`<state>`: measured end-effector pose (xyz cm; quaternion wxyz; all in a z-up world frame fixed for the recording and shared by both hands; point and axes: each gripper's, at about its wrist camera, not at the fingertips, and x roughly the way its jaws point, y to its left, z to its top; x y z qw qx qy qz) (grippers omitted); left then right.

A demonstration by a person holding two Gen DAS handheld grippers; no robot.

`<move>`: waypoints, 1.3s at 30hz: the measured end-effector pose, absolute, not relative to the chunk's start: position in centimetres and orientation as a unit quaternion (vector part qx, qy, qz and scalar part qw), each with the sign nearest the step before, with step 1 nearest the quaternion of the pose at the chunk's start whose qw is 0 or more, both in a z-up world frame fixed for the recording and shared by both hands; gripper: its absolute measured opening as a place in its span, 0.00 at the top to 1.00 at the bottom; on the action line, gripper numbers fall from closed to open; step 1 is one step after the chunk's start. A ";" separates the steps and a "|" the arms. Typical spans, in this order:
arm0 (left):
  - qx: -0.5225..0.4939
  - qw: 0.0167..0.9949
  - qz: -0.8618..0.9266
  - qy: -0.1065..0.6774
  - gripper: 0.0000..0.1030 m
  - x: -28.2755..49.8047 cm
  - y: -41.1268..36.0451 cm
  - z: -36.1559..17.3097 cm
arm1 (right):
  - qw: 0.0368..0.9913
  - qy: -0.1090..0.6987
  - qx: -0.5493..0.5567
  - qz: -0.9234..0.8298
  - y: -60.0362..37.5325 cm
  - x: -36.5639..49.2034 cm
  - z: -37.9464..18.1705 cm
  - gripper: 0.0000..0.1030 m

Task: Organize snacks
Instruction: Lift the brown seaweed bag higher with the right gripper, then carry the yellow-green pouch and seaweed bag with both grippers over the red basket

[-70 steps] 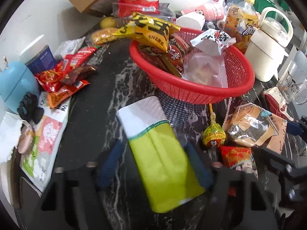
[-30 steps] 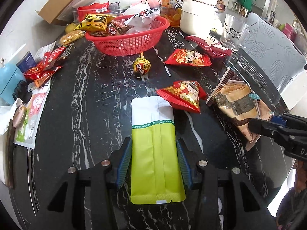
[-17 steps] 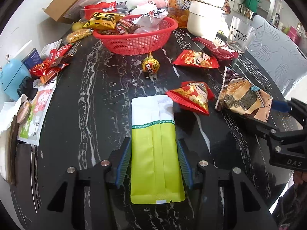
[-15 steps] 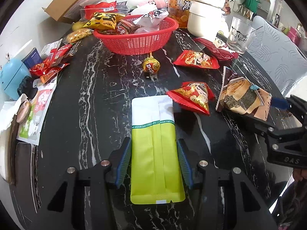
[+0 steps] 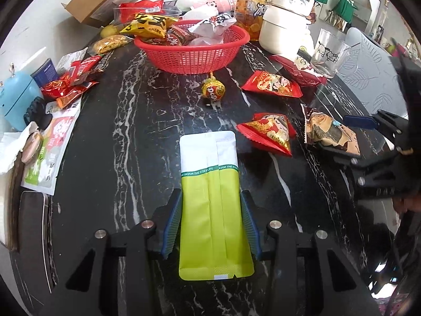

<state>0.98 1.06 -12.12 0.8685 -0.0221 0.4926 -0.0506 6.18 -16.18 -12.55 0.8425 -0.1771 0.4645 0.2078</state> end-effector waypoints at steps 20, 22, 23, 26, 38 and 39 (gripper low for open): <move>-0.026 0.881 -0.036 0.471 0.58 0.9 1.7 -10.7 | 0.834 0.484 -0.110 0.243 -16.6 4.9 -12.7 0.52; -0.030 0.881 -0.038 0.470 0.58 0.8 1.8 -10.5 | 0.835 0.483 -0.099 0.243 -16.7 4.6 -12.5 0.52; -0.031 0.882 -0.039 0.469 0.58 0.7 1.8 -10.5 | 0.836 0.483 -0.095 0.243 -16.7 4.4 -12.4 0.52; -0.031 0.884 -0.042 0.465 0.58 0.6 1.8 -10.1 | 0.838 0.480 -0.090 0.245 -16.7 3.8 -11.9 0.52; -0.038 0.900 -0.058 0.431 0.58 0.0 2.0 -7.1 | 0.842 0.464 -0.076 0.264 -15.9 2.0 -9.6 0.52; -0.037 0.902 -0.058 0.427 0.58 0.0 1.9 -6.9 | 0.843 0.462 -0.075 0.266 -15.8 1.9 -9.3 0.52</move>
